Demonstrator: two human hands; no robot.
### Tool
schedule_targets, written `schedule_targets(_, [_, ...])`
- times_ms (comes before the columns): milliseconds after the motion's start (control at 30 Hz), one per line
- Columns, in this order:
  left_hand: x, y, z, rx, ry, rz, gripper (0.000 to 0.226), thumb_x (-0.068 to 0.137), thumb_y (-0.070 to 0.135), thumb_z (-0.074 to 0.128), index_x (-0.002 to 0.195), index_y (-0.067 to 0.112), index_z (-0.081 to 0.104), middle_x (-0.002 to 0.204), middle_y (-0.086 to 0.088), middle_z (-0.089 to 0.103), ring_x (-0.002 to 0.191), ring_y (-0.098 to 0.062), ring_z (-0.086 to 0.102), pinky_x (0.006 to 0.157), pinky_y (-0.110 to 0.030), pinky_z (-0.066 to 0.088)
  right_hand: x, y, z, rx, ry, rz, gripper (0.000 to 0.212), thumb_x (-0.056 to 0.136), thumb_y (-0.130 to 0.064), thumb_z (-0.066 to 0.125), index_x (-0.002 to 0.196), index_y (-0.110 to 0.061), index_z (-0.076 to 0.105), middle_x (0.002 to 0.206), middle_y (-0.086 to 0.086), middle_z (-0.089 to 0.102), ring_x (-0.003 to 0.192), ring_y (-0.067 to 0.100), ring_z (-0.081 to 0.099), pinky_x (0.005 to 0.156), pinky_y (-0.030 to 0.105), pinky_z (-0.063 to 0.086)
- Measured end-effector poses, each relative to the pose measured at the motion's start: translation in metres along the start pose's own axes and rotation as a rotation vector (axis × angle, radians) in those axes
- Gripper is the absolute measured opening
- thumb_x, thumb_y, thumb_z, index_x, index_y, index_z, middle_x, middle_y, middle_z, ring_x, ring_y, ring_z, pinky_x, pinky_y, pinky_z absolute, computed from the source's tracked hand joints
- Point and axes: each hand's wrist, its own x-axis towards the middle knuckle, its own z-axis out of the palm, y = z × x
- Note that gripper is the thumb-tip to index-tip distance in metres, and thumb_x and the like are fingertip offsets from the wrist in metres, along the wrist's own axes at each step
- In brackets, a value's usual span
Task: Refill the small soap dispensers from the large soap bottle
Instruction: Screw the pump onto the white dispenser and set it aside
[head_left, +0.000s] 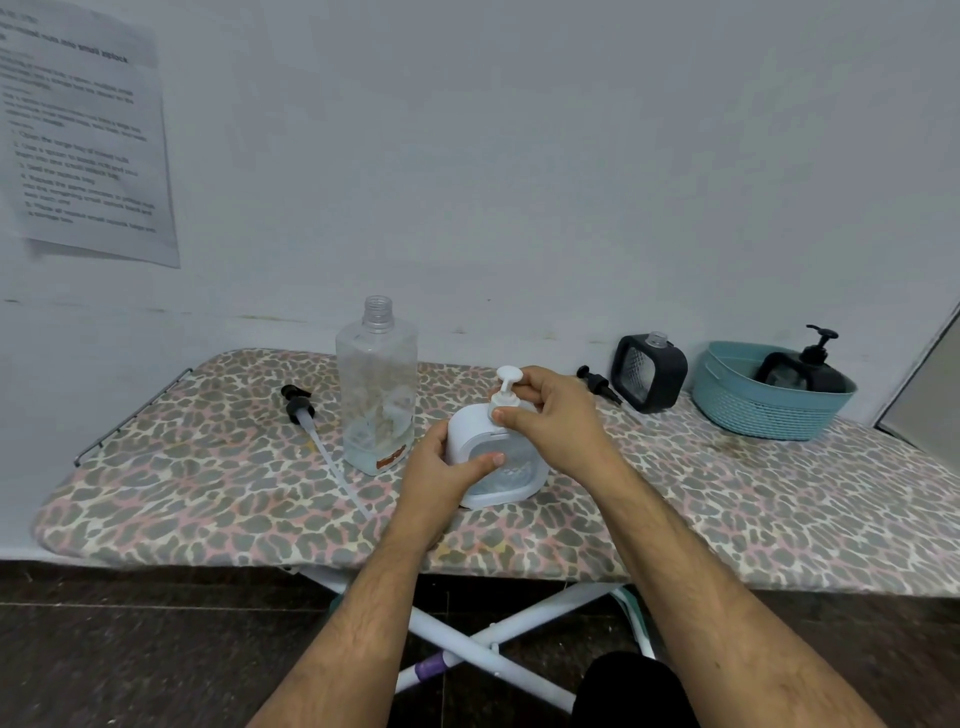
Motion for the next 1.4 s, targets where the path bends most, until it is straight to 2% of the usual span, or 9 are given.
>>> schedule_targets(367, [-0.003,0.004,-0.001,0.029,0.008,-0.016,0.070,0.056,0.039,0.088,0.119,0.023,0.062,0.109,-0.002,0.071,0.096,-0.019,0.071,0.082,-0.040,0.060,0.000,0.000,0.004,-0.061,0.016,0.024,0.032,0.057,-0.063,0.063,0.089,-0.062,0.059,0.100,-0.021,0.073,0.102,0.001,0.066,0.102,0.052,0.042])
schedule_targets(467, [-0.003,0.005,-0.001,0.047,0.004,-0.026,0.074,0.052,0.045,0.088,0.119,0.025,0.063,0.109,-0.001,0.071,0.097,-0.020,0.070,0.085,-0.045,0.059,-0.001,-0.002,0.001,-0.074,-0.006,0.038,0.034,0.057,-0.064,0.062,0.089,-0.054,0.061,0.103,-0.019,0.073,0.105,0.002,0.065,0.102,0.051,0.042])
schedule_targets(567, [-0.004,0.008,-0.001,0.055,0.001,-0.038,0.075,0.051,0.044,0.088,0.119,0.025,0.063,0.109,-0.002,0.071,0.098,-0.020,0.070,0.086,-0.048,0.058,-0.001,-0.008,-0.005,-0.080,-0.053,0.047,0.053,0.060,-0.061,0.065,0.108,-0.040,0.066,0.108,-0.017,0.072,0.108,0.003,0.064,0.103,0.050,0.043])
schedule_targets(733, [-0.008,0.016,0.000,0.099,0.010,-0.032,0.069,0.059,0.038,0.089,0.121,0.025,0.062,0.110,0.000,0.070,0.097,-0.016,0.069,0.086,-0.044,0.059,-0.003,-0.007,-0.023,-0.093,-0.095,-0.005,0.045,0.081,-0.033,0.078,0.123,-0.023,0.065,0.119,-0.012,0.066,0.087,-0.005,0.057,0.080,0.024,0.044])
schedule_targets(867, [-0.012,0.021,-0.005,0.191,0.040,-0.001,0.057,0.071,0.029,0.088,0.120,0.030,0.059,0.112,0.009,0.067,0.101,-0.011,0.065,0.086,-0.038,0.057,-0.005,0.012,-0.041,0.002,-0.231,0.079,0.054,0.084,-0.034,0.076,0.133,-0.021,0.060,0.133,-0.007,0.062,0.120,0.011,0.058,0.104,0.038,0.047])
schedule_targets(1000, [-0.018,0.019,-0.010,0.161,0.068,0.005,0.059,0.072,0.021,0.087,0.125,0.020,0.061,0.116,0.006,0.068,0.105,-0.011,0.065,0.080,-0.033,0.059,-0.009,0.027,-0.047,0.114,-0.334,0.128,0.049,0.087,-0.015,0.074,0.133,-0.024,0.059,0.132,-0.007,0.063,0.122,0.010,0.059,0.107,0.043,0.047])
schedule_targets(1100, [-0.021,0.019,-0.010,0.115,0.073,0.028,0.055,0.077,0.010,0.082,0.127,0.019,0.063,0.111,0.008,0.070,0.100,-0.007,0.068,0.072,-0.024,0.059,-0.008,0.029,-0.046,0.104,-0.354,0.132,0.047,0.088,-0.004,0.070,0.125,-0.031,0.061,0.125,-0.009,0.065,0.113,0.011,0.065,0.102,0.045,0.051])
schedule_targets(1233, [-0.015,0.026,-0.002,0.110,0.035,0.050,0.046,0.085,0.006,0.074,0.128,0.021,0.063,0.109,0.014,0.071,0.096,0.001,0.069,0.079,-0.022,0.058,-0.005,0.031,-0.058,0.046,-0.358,0.133,0.051,0.079,-0.006,0.078,0.123,-0.028,0.066,0.116,-0.001,0.069,0.102,0.021,0.069,0.093,0.047,0.056])
schedule_targets(1400, [-0.001,0.030,0.024,0.150,-0.080,0.076,0.044,0.091,0.008,0.067,0.133,0.020,0.060,0.119,0.006,0.069,0.101,-0.005,0.068,0.079,-0.022,0.056,-0.011,0.037,-0.088,0.013,-0.299,0.125,0.042,0.072,-0.010,0.085,0.110,-0.020,0.071,0.103,0.002,0.072,0.087,0.017,0.070,0.088,0.040,0.058])
